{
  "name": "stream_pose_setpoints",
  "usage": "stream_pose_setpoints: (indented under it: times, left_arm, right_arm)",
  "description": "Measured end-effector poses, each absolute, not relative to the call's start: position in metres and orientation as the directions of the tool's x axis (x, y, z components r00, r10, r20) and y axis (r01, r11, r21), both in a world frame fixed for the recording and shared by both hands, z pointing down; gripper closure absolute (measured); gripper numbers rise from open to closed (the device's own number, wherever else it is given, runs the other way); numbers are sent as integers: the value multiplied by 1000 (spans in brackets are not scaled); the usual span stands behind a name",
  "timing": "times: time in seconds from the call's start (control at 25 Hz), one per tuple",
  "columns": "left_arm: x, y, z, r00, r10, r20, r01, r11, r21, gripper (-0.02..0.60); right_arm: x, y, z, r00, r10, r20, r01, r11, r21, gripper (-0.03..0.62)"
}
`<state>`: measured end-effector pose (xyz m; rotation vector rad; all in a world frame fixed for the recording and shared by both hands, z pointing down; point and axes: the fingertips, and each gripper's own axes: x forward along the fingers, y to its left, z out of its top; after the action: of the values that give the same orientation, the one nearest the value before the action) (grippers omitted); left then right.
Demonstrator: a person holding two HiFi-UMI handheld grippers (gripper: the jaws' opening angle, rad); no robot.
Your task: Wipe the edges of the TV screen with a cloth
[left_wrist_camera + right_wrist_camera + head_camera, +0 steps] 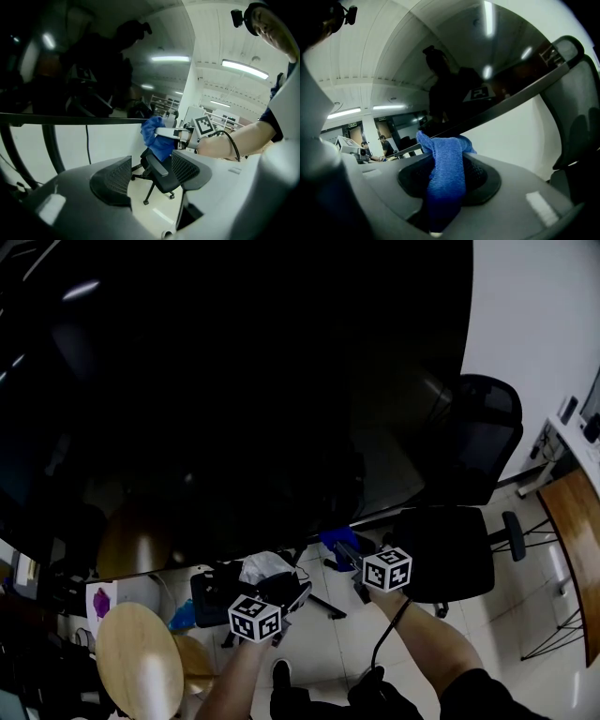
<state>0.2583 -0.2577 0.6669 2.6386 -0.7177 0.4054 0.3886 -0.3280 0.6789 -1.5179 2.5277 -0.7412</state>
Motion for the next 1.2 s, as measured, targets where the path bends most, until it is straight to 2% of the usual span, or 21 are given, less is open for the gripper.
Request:
stream_pose_setpoints:
  times: [0.72,1.2]
  left_arm:
    - [409,-246,657,867,-352,353,-456,-846,277,327]
    - [468,-247,650,892,-299,338,-399,-872,283,327]
  right_arm:
    - [536,-320,674,-428,-890,160,-845,331,-420,457]
    - [599,-316,674,-365,-912,185,-880,274,-388,457]
